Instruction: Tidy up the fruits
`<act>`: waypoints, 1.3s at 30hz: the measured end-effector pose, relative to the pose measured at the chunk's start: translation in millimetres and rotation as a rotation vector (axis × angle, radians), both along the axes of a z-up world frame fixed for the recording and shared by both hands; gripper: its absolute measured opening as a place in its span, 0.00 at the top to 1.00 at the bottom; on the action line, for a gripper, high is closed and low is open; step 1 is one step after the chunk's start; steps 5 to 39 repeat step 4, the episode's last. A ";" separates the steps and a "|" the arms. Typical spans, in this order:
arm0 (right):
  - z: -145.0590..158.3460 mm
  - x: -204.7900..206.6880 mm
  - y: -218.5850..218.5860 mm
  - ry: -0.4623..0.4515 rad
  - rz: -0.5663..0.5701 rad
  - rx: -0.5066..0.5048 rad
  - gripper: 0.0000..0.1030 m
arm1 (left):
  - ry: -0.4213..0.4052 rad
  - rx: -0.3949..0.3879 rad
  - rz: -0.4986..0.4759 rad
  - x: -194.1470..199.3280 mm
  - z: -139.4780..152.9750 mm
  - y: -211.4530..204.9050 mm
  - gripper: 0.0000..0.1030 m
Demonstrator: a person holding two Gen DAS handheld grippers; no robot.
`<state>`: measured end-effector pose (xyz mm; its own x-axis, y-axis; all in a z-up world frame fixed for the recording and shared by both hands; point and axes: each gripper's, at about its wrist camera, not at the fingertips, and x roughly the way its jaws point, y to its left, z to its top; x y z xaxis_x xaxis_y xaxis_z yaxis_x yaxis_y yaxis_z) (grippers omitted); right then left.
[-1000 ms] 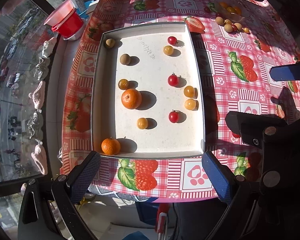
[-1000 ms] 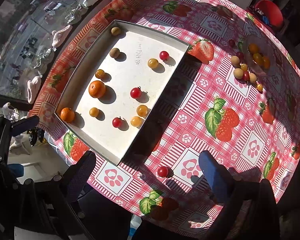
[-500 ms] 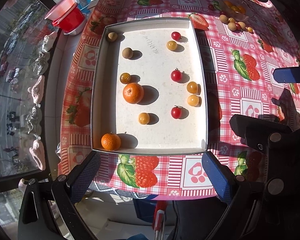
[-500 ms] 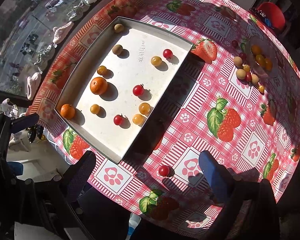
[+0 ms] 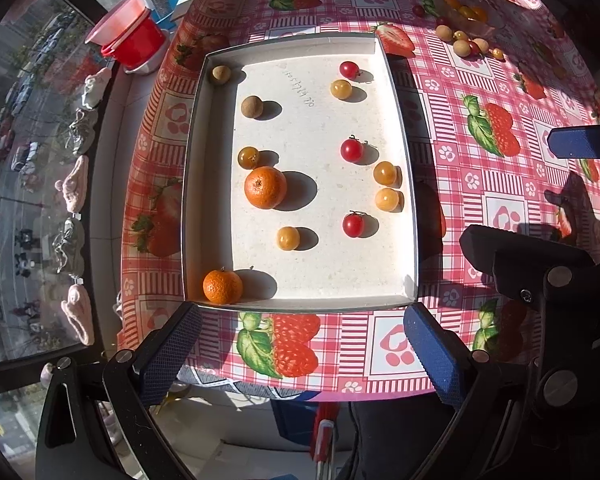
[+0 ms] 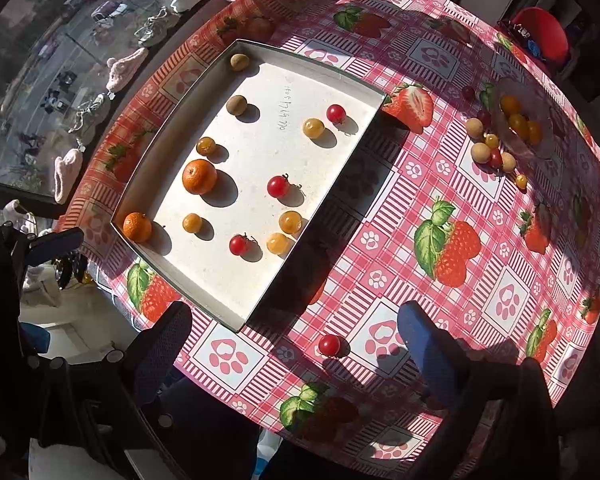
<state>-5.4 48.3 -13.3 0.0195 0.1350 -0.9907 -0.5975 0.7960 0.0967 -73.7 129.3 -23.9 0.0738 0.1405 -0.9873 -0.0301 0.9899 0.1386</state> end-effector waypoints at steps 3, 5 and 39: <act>-0.6 0.1 -0.2 0.004 -0.003 0.007 0.00 | -0.017 0.002 0.003 0.8 2.3 0.9 0.02; -0.9 0.5 -0.2 0.005 -0.004 0.009 0.00 | -0.012 0.001 0.006 1.3 1.3 1.9 0.02; -0.9 0.5 -0.2 0.005 -0.004 0.009 0.00 | -0.012 0.001 0.006 1.3 1.3 1.9 0.02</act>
